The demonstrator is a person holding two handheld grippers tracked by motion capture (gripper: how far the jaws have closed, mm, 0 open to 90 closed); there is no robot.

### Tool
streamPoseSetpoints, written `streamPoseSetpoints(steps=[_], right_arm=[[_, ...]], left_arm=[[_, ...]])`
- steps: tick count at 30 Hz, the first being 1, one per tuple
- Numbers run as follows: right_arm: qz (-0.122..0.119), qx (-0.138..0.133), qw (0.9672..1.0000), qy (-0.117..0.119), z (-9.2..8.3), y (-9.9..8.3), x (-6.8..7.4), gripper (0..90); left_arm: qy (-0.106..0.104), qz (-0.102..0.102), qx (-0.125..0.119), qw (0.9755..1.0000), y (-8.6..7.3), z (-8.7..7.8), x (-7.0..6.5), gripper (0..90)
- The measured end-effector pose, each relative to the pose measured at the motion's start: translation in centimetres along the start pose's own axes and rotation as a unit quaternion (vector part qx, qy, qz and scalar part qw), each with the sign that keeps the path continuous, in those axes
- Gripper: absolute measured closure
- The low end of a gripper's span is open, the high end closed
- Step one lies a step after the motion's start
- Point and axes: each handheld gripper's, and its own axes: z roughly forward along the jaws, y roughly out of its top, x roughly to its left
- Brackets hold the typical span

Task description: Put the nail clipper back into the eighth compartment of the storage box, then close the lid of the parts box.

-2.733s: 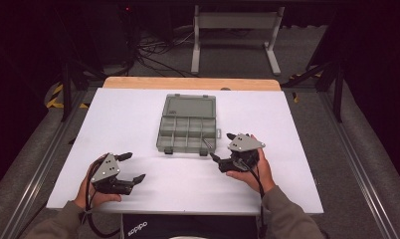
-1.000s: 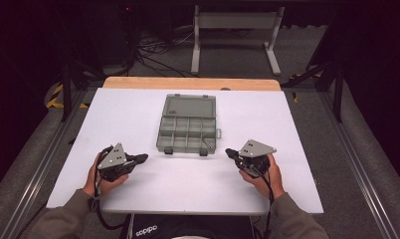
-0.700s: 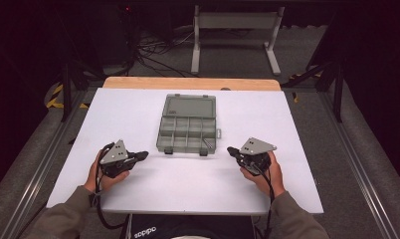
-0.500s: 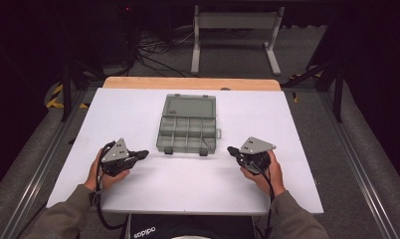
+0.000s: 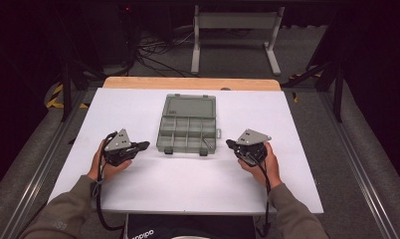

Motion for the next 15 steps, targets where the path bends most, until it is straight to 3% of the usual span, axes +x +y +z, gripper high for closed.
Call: streamPoseSetpoints(steps=[8,15], right_arm=[[0.004,0.004,0.9999,-0.009,1.3,1.0,-1.0,90.0],[0.012,0.014,0.9995,-0.024,2.3,2.2,-2.5,90.0]], left_arm=[[0.009,0.0,0.0,1.0,0.8,0.6,1.3,90.0],[0.021,-0.002,0.009,0.9997,2.0,1.7,3.4,90.0]])
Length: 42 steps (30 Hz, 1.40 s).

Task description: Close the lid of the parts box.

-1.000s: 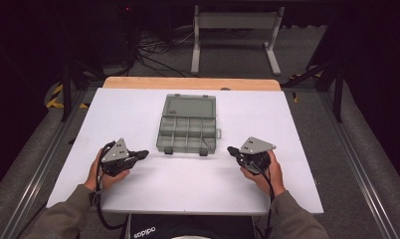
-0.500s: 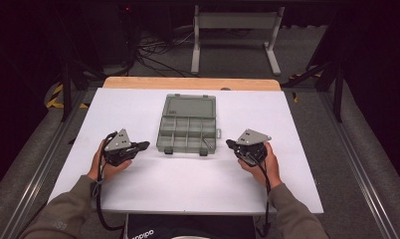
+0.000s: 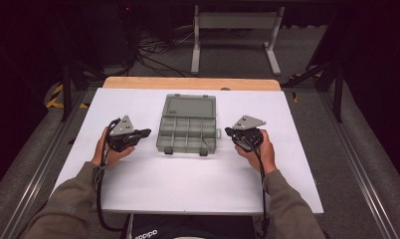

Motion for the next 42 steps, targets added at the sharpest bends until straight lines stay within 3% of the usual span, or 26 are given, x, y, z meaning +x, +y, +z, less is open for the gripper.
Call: streamPoseSetpoints(steps=[3,5,8,12,20,22,24,28,31,35,42], right_arm=[[0.009,0.006,0.9999,-0.003,0.6,0.8,-0.8,90.0],[0.023,0.013,0.9996,-0.004,1.0,1.4,-1.3,90.0],[0.026,0.017,0.9995,-0.005,1.6,2.3,-1.7,90.0],[0.024,0.031,0.9992,-0.005,2.8,3.1,-2.4,90.0],[0.031,0.063,0.9975,-0.005,5.3,4.0,-4.1,90.0],[0.033,0.077,0.9965,-0.006,6.0,4.1,-4.5,90.0],[0.03,0.097,0.9948,-0.008,7.2,4.5,-4.8,90.0],[0.028,0.117,0.9927,-0.009,8.2,4.8,-5.0,90.0],[0.021,0.145,0.9891,-0.008,9.8,5.0,-5.2,90.0],[0.02,0.155,0.9877,-0.001,10.9,5.0,-5.5,90.0],[0.015,0.19,0.9817,0.011,12.8,4.5,-6.1,90.0]], left_arm=[[0.008,-0.001,0.008,0.9999,0.4,0.7,1.1,90.0],[0.019,-0.012,0.011,0.9997,0.6,1.1,2.1,90.0],[0.023,-0.026,0.012,0.9993,1.0,1.7,3.1,90.0],[0.031,-0.023,0.029,0.9988,1.7,2.7,3.7,90.0],[0.036,-0.049,0.057,0.9965,2.5,4.6,5.0,89.9],[0.043,-0.051,0.065,0.9956,2.6,4.9,5.4,90.0],[0.042,-0.061,0.072,0.9946,2.8,5.5,5.9,90.0],[0.039,-0.062,0.086,0.9936,2.8,6.5,6.3,90.0],[0.036,-0.063,0.094,0.9929,2.8,7.7,6.8,90.0],[0.031,-0.07,0.102,0.9918,2.6,8.6,7.2,90.0],[0.018,-0.069,0.127,0.9893,2.1,10.5,7.6,90.0]])
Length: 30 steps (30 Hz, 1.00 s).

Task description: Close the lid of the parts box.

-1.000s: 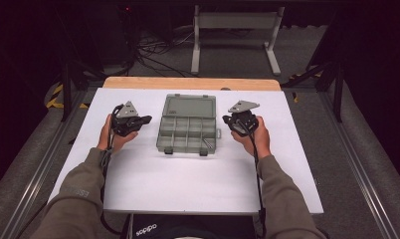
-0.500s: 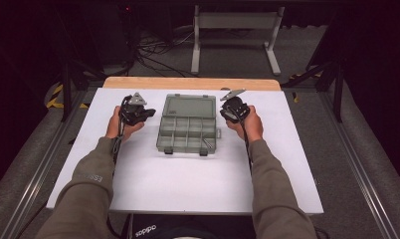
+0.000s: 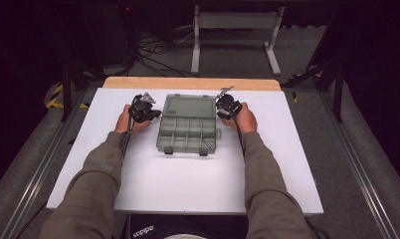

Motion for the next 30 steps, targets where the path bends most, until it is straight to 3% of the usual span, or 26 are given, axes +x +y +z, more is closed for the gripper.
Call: streamPoseSetpoints(steps=[9,18,23,28,30], right_arm=[[-0.019,0.007,0.9995,0.023,0.8,0.1,-0.5,90.0],[-0.052,-0.027,0.9983,0.005,1.5,0.3,-0.5,90.0],[-0.046,-0.045,0.9979,0.006,2.0,0.3,-0.9,90.0],[-0.041,-0.05,0.9979,-0.009,2.3,0.6,-0.9,90.0],[-0.029,-0.056,0.9979,-0.014,2.5,0.6,-0.9,90.0]], left_arm=[[-0.011,-0.003,-0.003,0.9999,0.0,0.5,0.2,90.0],[-0.01,-0.016,-0.013,0.9997,0.2,1.0,0.5,89.8],[0.007,-0.019,-0.008,0.9998,0.9,1.5,0.6,89.8],[0.012,-0.025,-0.011,0.9996,1.2,1.9,0.8,89.8],[0.028,-0.023,-0.012,0.9993,1.3,2.0,0.7,89.8]])
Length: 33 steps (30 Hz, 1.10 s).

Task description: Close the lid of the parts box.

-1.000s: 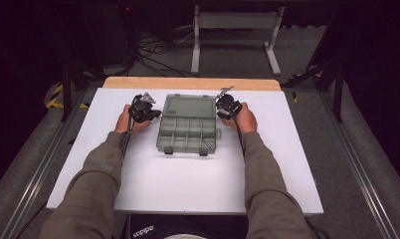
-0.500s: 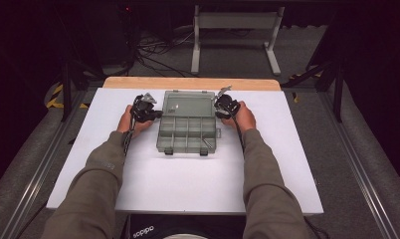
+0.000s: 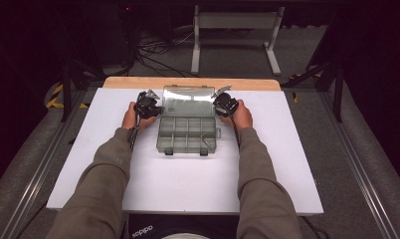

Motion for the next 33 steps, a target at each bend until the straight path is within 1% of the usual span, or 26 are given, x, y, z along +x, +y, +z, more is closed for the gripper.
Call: streamPoseSetpoints(steps=[2,4,5,7,10,11,14,15,16,18,19,20,22,23,26,27,28,30,31,32,33], right_arm=[[0.012,-0.008,0.9999,-0.003,0.1,-0.1,0.1,90.0],[0.019,-0.016,0.9997,-0.006,0.1,-0.2,0.0,90.0],[0.02,-0.02,0.9996,-0.005,0.1,-0.3,0.0,90.0],[0.027,-0.027,0.9993,-0.002,0.1,-0.4,-0.1,90.0],[0.022,-0.023,0.9995,-0.006,0.2,-0.4,-0.1,90.0],[0.02,-0.026,0.9994,-0.008,0.1,-0.4,-0.2,90.0],[0.02,-0.034,0.9991,-0.018,-0.1,-0.3,-0.2,90.0],[0.02,-0.036,0.999,-0.019,-0.1,-0.3,-0.2,90.0],[0.024,-0.041,0.9986,-0.022,-0.3,-0.3,-0.2,90.0],[0.023,-0.049,0.9982,-0.026,-0.5,-0.2,-0.3,90.0],[0.023,-0.054,0.9979,-0.028,-0.6,-0.2,-0.3,90.0],[0.022,-0.058,0.9976,-0.031,-0.7,-0.1,-0.3,90.0],[0.019,-0.065,0.997,-0.037,-1.0,0.1,-0.3,90.0],[0.018,-0.069,0.9967,-0.04,-1.1,0.1,-0.3,90.0],[0.02,-0.086,0.995,-0.047,-1.8,0.5,-0.4,90.0],[0.02,-0.086,0.995,-0.047,-1.8,0.5,-0.4,90.0],[0.022,-0.099,0.9934,-0.054,-2.3,0.7,-0.4,90.0],[0.021,-0.101,0.9931,-0.056,-2.4,0.7,-0.4,90.0],[0.021,-0.107,0.9926,-0.054,-2.8,0.9,-0.4,90.0],[0.021,-0.109,0.9922,-0.057,-2.9,1.0,-0.4,90.0],[0.02,-0.112,0.9917,-0.061,-3.1,1.1,-0.3,90.0]], left_arm=[[0.001,-0.003,-0.008,1.0,-0.1,0.2,0.1,89.9],[0.002,-0.004,-0.009,0.9999,-0.1,0.2,0.1,89.9],[0.004,-0.009,-0.013,0.9999,0.0,0.3,0.1,89.9],[0.005,-0.009,-0.012,0.9999,0.0,0.3,0.0,89.9],[0.013,-0.008,-0.012,0.9998,0.2,0.5,-0.1,89.9],[0.012,-0.01,-0.011,0.9998,0.2,0.5,-0.2,89.9],[0.016,-0.008,-0.016,0.9997,0.4,0.4,-0.2,89.9],[0.016,-0.011,-0.02,0.9996,0.5,0.4,-0.2,89.9],[0.014,-0.013,-0.022,0.9996,0.6,0.3,-0.2,89.9],[0.019,-0.009,-0.026,0.9994,0.8,0.1,-0.2,90.0],[0.022,-0.007,-0.03,0.9993,0.9,0.0,-0.2,90.0],[0.019,-0.012,-0.034,0.9992,0.9,-0.1,-0.3,90.0],[0.026,-0.009,-0.039,0.9988,1.1,-0.3,-0.3,89.9],[0.024,-0.012,-0.043,0.9987,1.2,-0.4,-0.3,90.0],[0.034,-0.009,-0.053,0.9979,1.6,-0.9,-0.5,90.0],[0.034,-0.009,-0.053,0.9979,1.6,-0.9,-0.5,90.0],[0.043,-0.006,-0.057,0.9974,1.8,-1.2,-0.6,90.0],[0.052,-0.003,-0.065,0.9965,2.0,-1.5,-0.7,90.0],[0.05,-0.005,-0.069,0.9963,2.1,-1.7,-0.7,90.0],[0.056,-0.004,-0.072,0.9958,2.3,-1.9,-0.8,90.0],[0.056,-0.004,-0.072,0.9958,2.3,-1.9,-0.8,90.0]])
